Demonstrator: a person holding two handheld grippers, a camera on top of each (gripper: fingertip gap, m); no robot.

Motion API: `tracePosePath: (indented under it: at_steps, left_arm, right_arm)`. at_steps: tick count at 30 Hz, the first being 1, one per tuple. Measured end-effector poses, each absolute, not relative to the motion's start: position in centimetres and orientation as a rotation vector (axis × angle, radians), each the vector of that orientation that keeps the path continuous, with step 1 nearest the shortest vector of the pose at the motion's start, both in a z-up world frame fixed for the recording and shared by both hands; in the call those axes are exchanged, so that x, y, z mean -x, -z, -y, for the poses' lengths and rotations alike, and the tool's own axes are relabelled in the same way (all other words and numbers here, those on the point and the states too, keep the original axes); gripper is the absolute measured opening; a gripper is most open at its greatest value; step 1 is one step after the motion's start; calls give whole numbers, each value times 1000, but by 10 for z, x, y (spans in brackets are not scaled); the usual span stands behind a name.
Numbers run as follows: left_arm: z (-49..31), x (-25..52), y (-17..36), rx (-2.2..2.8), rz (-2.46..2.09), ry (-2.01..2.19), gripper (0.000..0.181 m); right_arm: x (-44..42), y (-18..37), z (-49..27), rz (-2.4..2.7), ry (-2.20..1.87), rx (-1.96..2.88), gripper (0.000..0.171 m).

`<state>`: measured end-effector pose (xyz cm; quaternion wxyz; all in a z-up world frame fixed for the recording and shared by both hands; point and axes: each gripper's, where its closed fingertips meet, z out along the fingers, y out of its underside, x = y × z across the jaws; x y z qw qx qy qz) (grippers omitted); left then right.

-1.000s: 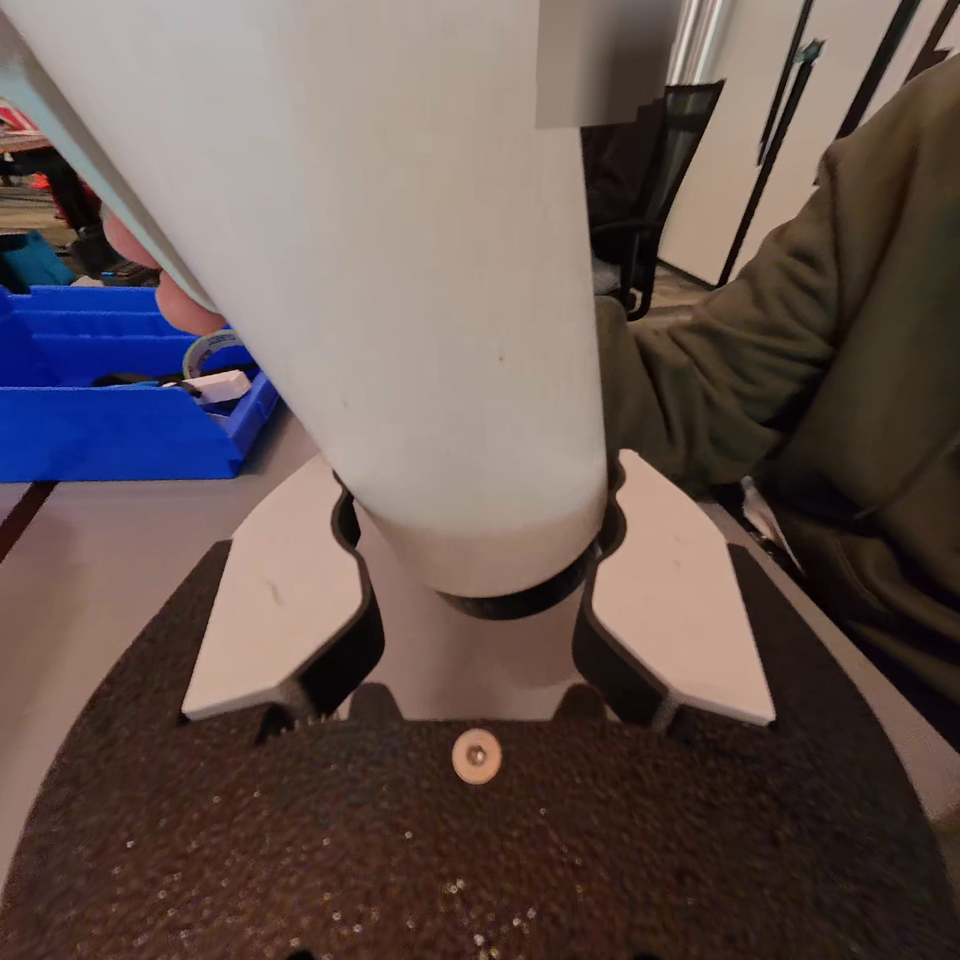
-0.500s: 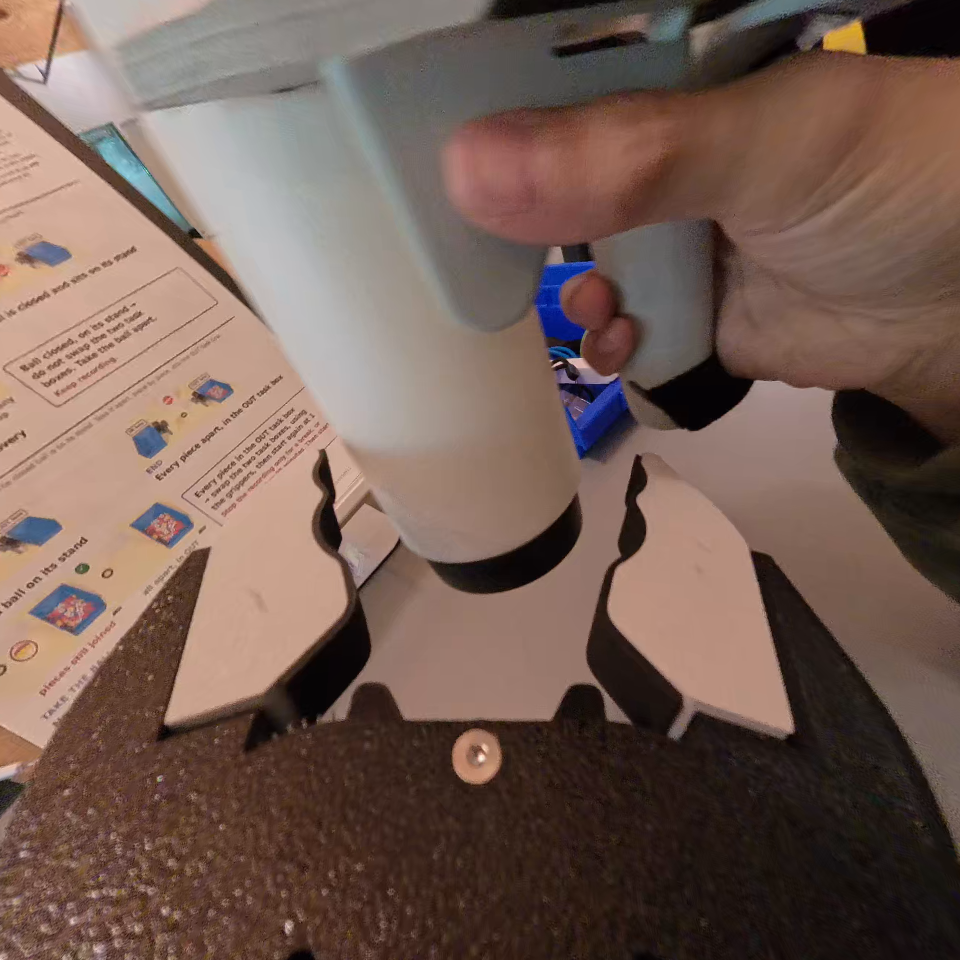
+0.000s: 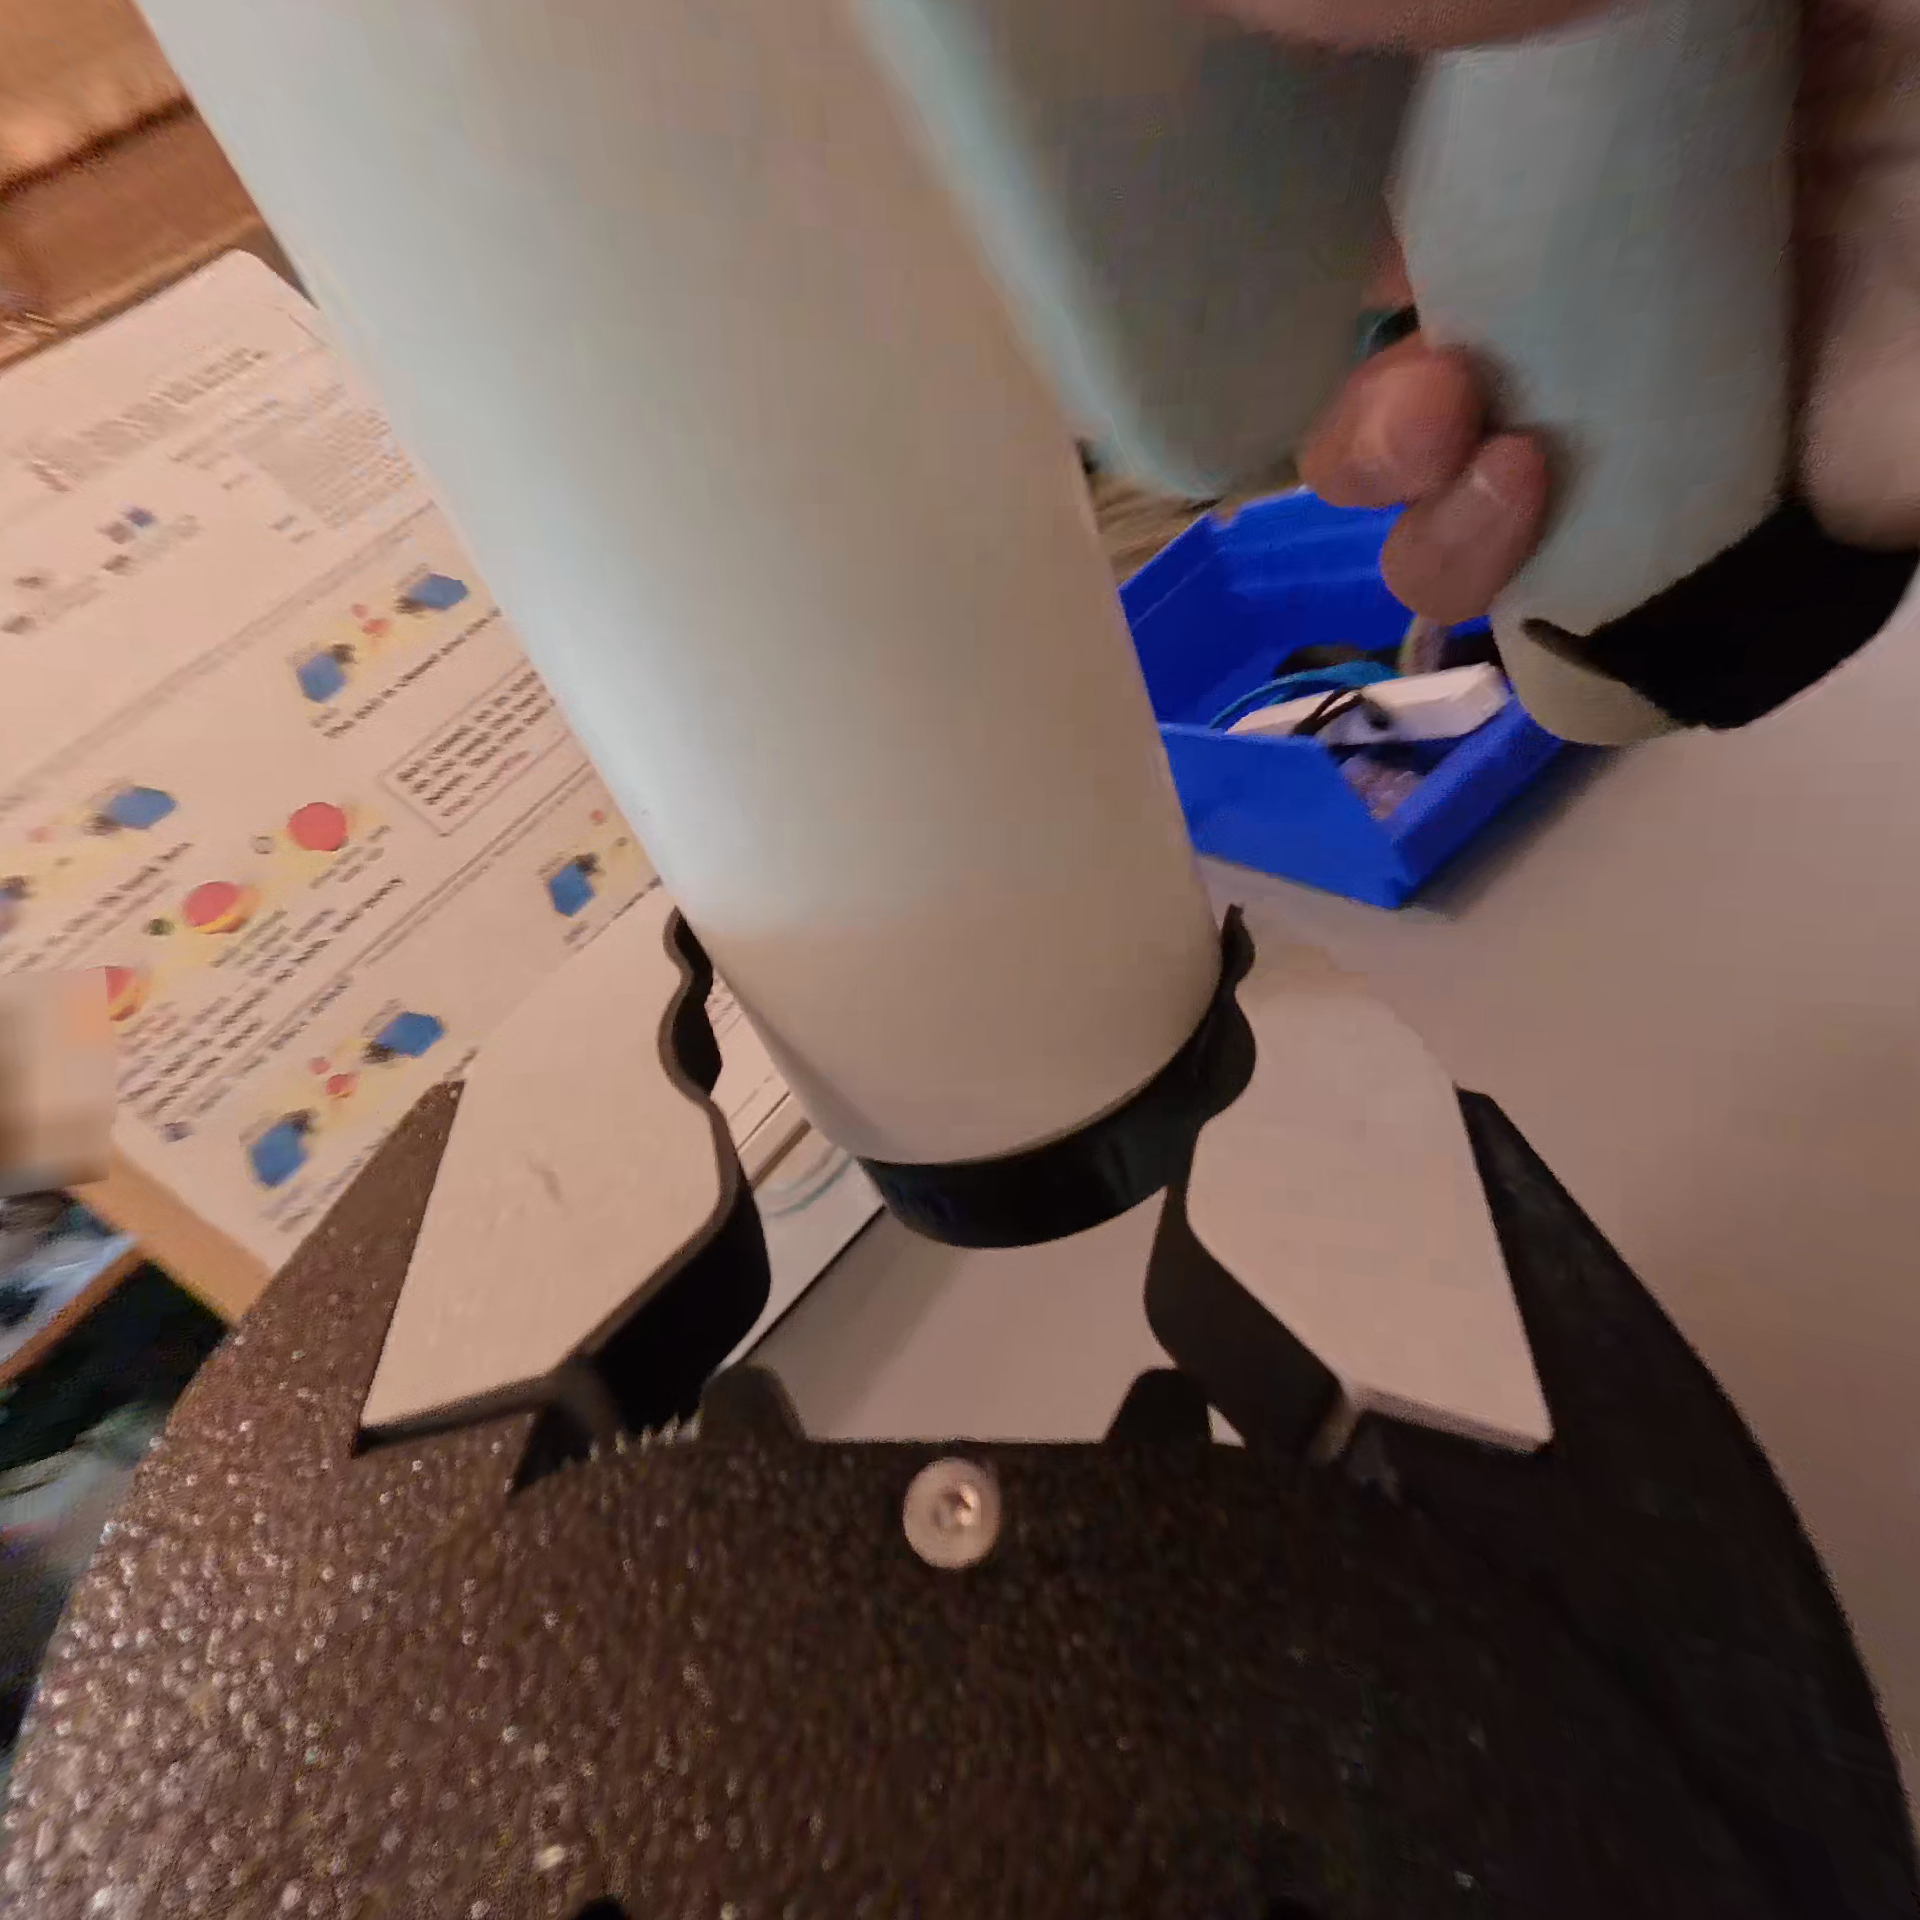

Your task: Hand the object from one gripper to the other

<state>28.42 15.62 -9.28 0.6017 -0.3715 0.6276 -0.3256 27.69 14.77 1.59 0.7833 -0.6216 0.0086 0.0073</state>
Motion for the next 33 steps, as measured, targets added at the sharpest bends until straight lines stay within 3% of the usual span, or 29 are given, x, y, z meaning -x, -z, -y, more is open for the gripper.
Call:
tracePosePath:
  at_steps: [4, 11, 15, 18, 22, 25, 31, 33]
  left_arm:
    - [-134, -258, 88, 818, -1656, 1235, 92]
    - [-118, -197, 113, 647, -2043, 1639, 92]
    - [-113, -181, 119, 618, -2144, 1707, 92]
    - [-110, -180, 130, 637, -2214, 1660, 92]
    - [-116, -188, 122, 649, -2124, 1656, 90]
    - [-140, -208, 93, 682, -1817, 1600, 79]
    - [-168, -232, 71, 822, -1499, 1593, 109]
    - [-156, -240, 73, 779, -1488, 1587, 110]
  right_arm:
    - [-265, -8, -137, 118, -154, 1406, 128]
    - [-234, -7, -120, 254, -641, 1318, 117]
    - [-219, 6, -129, 328, -709, 1337, 94]
    - [-208, 19, -142, 367, -691, 1391, 98]
    - [-210, 8, -146, 353, -699, 1352, 94]
    - [-243, -13, -143, 201, -551, 1242, 92]
    - [-318, -46, -107, -163, -502, 895, 91]
    - [-329, -48, -98, -202, -548, 814, 90]
